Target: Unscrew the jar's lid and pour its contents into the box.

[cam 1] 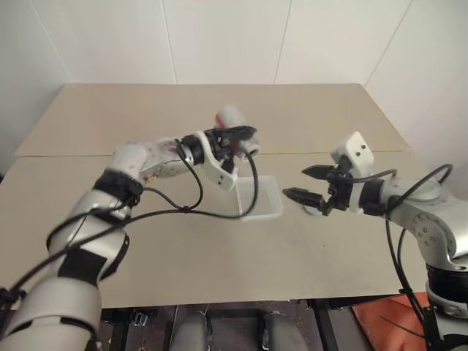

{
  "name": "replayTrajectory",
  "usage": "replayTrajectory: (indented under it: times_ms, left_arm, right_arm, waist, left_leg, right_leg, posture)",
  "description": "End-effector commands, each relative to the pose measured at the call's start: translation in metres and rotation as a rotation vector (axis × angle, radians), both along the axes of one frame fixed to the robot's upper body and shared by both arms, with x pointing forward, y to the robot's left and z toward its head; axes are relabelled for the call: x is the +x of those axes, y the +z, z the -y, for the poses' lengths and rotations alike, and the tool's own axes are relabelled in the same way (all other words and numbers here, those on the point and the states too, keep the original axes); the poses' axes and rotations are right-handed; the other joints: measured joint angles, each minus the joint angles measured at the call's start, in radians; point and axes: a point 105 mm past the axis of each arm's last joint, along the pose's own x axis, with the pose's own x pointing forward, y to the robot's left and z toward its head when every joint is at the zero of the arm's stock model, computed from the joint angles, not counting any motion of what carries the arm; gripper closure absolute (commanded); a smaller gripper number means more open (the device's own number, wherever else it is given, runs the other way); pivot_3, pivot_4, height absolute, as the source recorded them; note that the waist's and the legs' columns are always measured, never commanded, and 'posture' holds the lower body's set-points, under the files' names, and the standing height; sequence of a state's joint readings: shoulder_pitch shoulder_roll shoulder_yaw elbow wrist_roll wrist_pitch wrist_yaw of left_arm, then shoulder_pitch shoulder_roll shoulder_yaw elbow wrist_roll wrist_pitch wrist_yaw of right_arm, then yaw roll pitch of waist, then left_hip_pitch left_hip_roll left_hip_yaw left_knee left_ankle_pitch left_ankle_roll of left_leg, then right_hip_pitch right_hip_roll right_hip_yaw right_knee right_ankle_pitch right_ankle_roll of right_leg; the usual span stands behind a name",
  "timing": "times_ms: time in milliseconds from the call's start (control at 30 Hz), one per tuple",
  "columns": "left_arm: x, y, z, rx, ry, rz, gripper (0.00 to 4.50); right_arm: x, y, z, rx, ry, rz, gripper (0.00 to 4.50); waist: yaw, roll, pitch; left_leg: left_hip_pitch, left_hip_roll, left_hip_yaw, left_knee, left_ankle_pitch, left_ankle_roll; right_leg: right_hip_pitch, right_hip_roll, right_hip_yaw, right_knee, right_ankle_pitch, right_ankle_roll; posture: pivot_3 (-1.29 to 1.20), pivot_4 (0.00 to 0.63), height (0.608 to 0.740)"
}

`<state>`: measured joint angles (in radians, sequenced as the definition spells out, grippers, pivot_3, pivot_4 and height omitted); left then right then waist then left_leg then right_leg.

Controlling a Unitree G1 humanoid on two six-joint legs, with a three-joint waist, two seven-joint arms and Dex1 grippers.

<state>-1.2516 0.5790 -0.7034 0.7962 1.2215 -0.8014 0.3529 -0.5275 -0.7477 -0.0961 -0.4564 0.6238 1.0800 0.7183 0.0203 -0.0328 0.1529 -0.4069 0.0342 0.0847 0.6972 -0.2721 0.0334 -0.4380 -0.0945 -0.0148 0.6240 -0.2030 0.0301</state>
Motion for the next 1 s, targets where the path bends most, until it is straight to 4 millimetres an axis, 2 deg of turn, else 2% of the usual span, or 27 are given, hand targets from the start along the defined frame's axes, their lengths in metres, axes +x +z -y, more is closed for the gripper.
replayTrajectory:
  times_ms: [33, 200, 333, 467, 633, 800, 867, 900, 1000]
  left_arm:
    - [0.000, -0.006, 0.014, 0.119, -0.123, 0.206, 2.50]
    - [0.010, -0.010, 0.039, 0.212, -0.127, 0.364, 2.50]
    - [0.007, -0.010, 0.053, 0.208, -0.166, 0.388, 2.50]
    - [0.007, -0.011, 0.055, 0.208, -0.169, 0.382, 2.50]
    - [0.010, -0.008, 0.050, 0.180, -0.147, 0.349, 2.50]
    - [0.016, 0.009, 0.026, 0.015, -0.054, 0.216, 2.50]
    - [0.021, 0.022, 0.002, -0.126, 0.033, 0.115, 2.50]
    - [0.024, 0.028, -0.014, -0.265, 0.093, 0.009, 2.50]
    - [0.021, 0.034, -0.049, -0.519, 0.149, -0.229, 2.50]
  right_arm:
    - [-0.007, 0.024, -0.007, 0.010, 0.058, 0.065, 0.03]
    - [-0.013, 0.032, -0.014, 0.033, 0.107, 0.104, 0.03]
    - [-0.017, 0.031, -0.016, 0.030, 0.117, 0.110, 0.03]
    - [-0.024, 0.026, -0.016, 0.019, 0.140, 0.096, 0.03]
    - [-0.023, 0.023, -0.015, 0.009, 0.131, 0.095, 0.03]
    - [-0.021, 0.021, -0.012, -0.008, 0.123, 0.101, 0.03]
    - [-0.020, 0.020, -0.008, -0.020, 0.119, 0.115, 0.03]
    - [-0.020, 0.019, -0.006, -0.027, 0.117, 0.119, 0.03]
    - [-0.019, 0.013, 0.000, -0.044, 0.114, 0.122, 0.03]
  waist:
    - [0.002, 0.000, 0.000]
    - [0.005, 0.000, 0.000]
    - [0.004, 0.000, 0.000]
    - [0.002, -0.001, 0.000]
    - [-0.002, -0.001, 0.000]
    - [-0.007, -0.001, 0.001]
    - [-0.010, -0.001, 0.000]
    - [-0.011, -0.001, 0.000]
    - [-0.016, -0.001, 0.000]
  left_leg:
    - [-0.001, 0.000, 0.000, 0.001, 0.000, 0.001]
    - [-0.004, 0.000, 0.001, 0.002, 0.000, 0.001]
    - [-0.006, 0.000, 0.001, 0.005, 0.000, 0.001]
    - [-0.006, 0.001, 0.001, 0.005, 0.000, 0.001]
    - [-0.006, 0.001, 0.000, 0.006, 0.000, 0.001]
    - [-0.006, 0.001, 0.000, 0.006, 0.000, 0.001]
    - [-0.006, 0.001, 0.000, 0.006, 0.000, 0.001]
    - [-0.005, 0.001, 0.000, 0.006, 0.000, 0.001]
    - [-0.003, 0.002, 0.001, 0.006, 0.000, 0.000]
  right_leg:
    - [0.000, 0.000, 0.000, 0.000, 0.000, 0.000]
    - [-0.002, 0.000, -0.001, 0.000, 0.000, 0.001]
    - [-0.004, 0.000, -0.002, 0.001, 0.000, 0.001]
    - [-0.004, 0.000, -0.001, 0.001, 0.000, 0.001]
    - [-0.004, -0.001, -0.001, 0.002, 0.000, 0.001]
    - [-0.004, -0.001, -0.001, 0.003, 0.000, 0.001]
    - [-0.004, -0.001, -0.001, 0.003, 0.000, 0.001]
    - [-0.004, -0.001, -0.001, 0.003, 0.000, 0.001]
    - [-0.004, -0.001, 0.000, 0.004, 0.000, 0.001]
  posture:
    - [0.00, 0.150, 0.740]
    - [0.00, 0.150, 0.740]
    - [0.00, 0.150, 0.740]
    - [0.00, 0.150, 0.740]
    - [0.00, 0.150, 0.740]
    - [0.00, 0.150, 0.740]
    - [0.00, 0.150, 0.740]
    - [0.00, 0.150, 0.740]
    - [0.00, 0.150, 0.740]
